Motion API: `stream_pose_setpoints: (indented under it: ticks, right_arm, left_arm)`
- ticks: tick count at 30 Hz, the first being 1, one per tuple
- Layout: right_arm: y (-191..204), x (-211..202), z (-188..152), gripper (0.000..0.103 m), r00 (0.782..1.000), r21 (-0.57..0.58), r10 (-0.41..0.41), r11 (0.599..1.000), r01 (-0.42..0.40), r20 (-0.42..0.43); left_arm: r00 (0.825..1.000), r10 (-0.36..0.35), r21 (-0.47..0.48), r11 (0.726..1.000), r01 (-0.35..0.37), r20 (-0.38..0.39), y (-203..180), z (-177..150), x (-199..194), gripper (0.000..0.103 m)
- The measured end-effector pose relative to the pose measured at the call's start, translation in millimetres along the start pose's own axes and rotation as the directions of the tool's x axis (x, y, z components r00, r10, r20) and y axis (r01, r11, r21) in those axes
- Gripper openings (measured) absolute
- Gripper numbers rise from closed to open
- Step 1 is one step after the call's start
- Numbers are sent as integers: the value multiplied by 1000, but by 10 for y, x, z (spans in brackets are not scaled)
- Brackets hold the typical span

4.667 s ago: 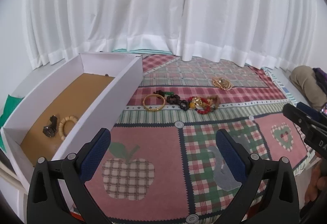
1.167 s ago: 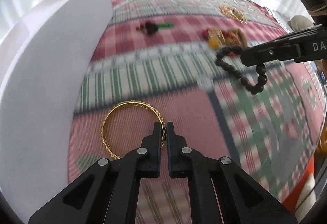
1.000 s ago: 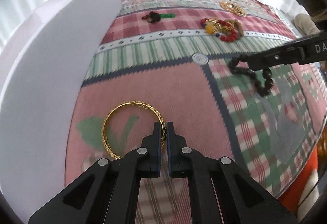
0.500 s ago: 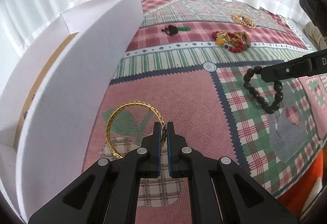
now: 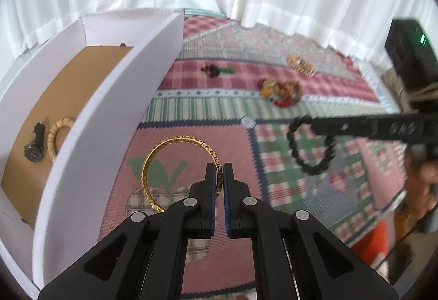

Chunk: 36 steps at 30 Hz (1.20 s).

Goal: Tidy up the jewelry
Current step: 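Carry the gold bangle and dark bead bracelet over the white box with both tools, then open both tools to drop the bangle and bead bracelet into the box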

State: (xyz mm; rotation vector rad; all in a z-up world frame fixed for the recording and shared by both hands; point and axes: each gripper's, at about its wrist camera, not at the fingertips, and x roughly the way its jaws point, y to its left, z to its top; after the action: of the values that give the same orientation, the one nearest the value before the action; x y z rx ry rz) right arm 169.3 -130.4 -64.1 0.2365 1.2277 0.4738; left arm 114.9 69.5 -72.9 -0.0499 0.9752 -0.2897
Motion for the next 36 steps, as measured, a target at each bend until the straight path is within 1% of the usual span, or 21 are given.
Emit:
stream_pose_setpoints:
  ticks: [5,8,10,12,14,16,17,19,22,24,27,28,31,34,36]
  right_arm:
    - [135,-90,26,13,1000,-32,-12,999,13,27]
    - [261,-133,81,13,999,-54,-6,998,9,52]
    - [392,-171,128,13,997,-82,-12,996,18,73]
    - [585,-228,195,13,994,-125,-24,991,37,103]
    - [773,-273,264,13,992,-161,-13,986,33,125]
    - [1058,-339,372,13,988,-203,26,979,5,150]
    - [1149,-356,403,13,987,-216,40,976,-6,156]
    - [1457,-357,526,13,983,-258,82,965,-37,167]
    - [1823,-273,656,13,979,-301,132,950,-80,155]
    - [2050,-157,720,13,979,-324,151,941,-99,140]
    - [2321,104,815,13,979,-330,183,933,-145,87]
    - [2402,221,833,13,979,-327,197,930,-168,57]
    - [2594,518,817,13,979,-325,205,925,-197,-8]
    - [2753,773,712,13,983,-342,175,922,-183,-53]
    - [2818,924,636,13,985,-349,154,921,-172,-77]
  left_arm:
    - [997,-66,-59,996,68,29,70,138,-276,3]
    - [995,-89,-92,991,93,54,174,225,-472,3]
    - [993,-90,-116,989,97,71,305,295,-656,3]
    - [993,-71,-130,988,83,97,469,356,-826,3]
    - [992,-36,-155,986,55,121,684,417,-1002,3]
    - [990,11,-184,983,16,144,938,469,-1175,3]
    - [986,51,-199,980,-20,156,1092,493,-1274,3]
    - [980,109,-225,972,-71,164,1322,521,-1386,3]
    - [973,180,-269,953,-136,146,1701,508,-1467,3]
    - [971,208,-288,943,-166,122,1889,481,-1440,3]
    - [968,240,-302,931,-207,74,2107,408,-1308,3]
    - [968,246,-306,927,-218,57,2155,378,-1258,3]
    - [972,236,-333,916,-223,0,2334,272,-1084,3]
    - [977,205,-376,902,-210,-54,2524,173,-866,3]
    - [980,185,-404,893,-200,-76,2644,116,-796,3]
